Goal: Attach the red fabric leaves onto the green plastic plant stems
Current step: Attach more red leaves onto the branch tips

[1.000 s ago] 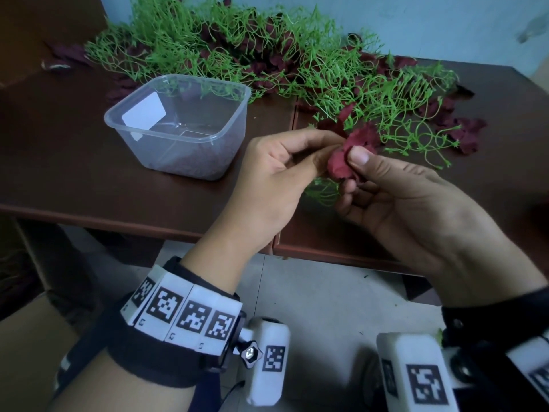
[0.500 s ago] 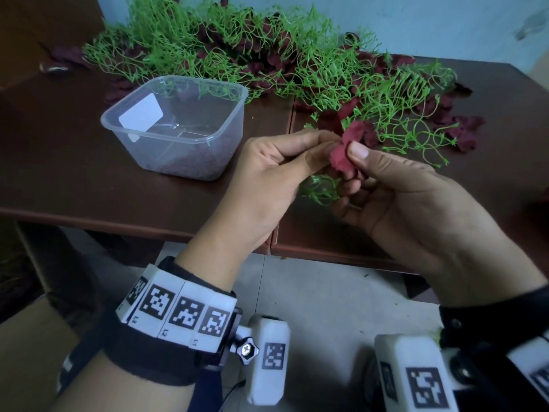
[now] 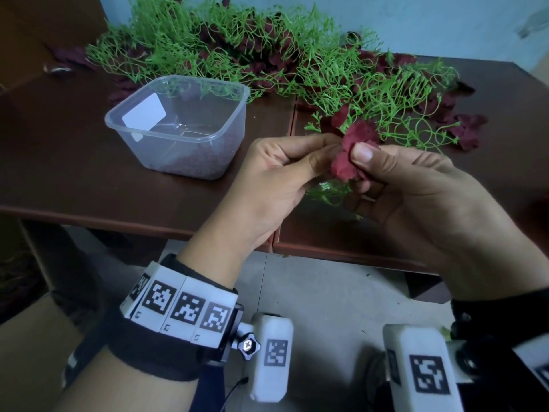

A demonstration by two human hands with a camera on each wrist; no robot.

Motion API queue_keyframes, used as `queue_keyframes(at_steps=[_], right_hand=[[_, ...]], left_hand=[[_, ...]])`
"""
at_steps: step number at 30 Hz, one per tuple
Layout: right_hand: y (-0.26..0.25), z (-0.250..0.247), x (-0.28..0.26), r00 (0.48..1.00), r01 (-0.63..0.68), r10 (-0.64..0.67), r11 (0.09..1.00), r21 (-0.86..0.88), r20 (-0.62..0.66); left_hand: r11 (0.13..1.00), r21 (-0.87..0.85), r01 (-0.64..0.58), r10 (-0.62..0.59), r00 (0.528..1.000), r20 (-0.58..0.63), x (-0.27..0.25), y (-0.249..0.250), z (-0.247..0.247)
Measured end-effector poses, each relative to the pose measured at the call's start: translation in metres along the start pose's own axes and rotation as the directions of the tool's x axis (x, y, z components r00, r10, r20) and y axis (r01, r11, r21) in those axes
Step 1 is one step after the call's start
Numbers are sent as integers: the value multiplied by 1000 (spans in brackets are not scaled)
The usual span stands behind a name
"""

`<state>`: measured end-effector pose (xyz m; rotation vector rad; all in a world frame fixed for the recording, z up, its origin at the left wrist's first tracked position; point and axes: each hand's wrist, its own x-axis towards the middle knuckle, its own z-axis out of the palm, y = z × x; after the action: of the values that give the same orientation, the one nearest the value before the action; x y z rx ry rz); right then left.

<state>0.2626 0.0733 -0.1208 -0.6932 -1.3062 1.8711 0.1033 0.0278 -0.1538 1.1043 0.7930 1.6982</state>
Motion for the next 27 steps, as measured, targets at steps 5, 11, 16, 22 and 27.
queue_keyframes(at_steps=[5,11,16,22,27], right_hand=[[0,1,3,998,56,-56,998,-43,-2],[2,-1,2,998,56,-56,998,-20,8],[0,-1,1,998,-23,24,1000,-12,60],[3,-2,3,998,-57,58,997,-42,5],[4,-5,5,998,-57,57,995,-77,-8]], left_hand=[[998,-56,5,-6,1000,-4,0,0,0],[993,117,2,8,996,-86,2,3,4],[977,214,3,9,998,-56,-1,5,7],[968,249,5,4,999,-34,-2,7,5],[968,253,-10,15,1000,-16,-3,5,4]])
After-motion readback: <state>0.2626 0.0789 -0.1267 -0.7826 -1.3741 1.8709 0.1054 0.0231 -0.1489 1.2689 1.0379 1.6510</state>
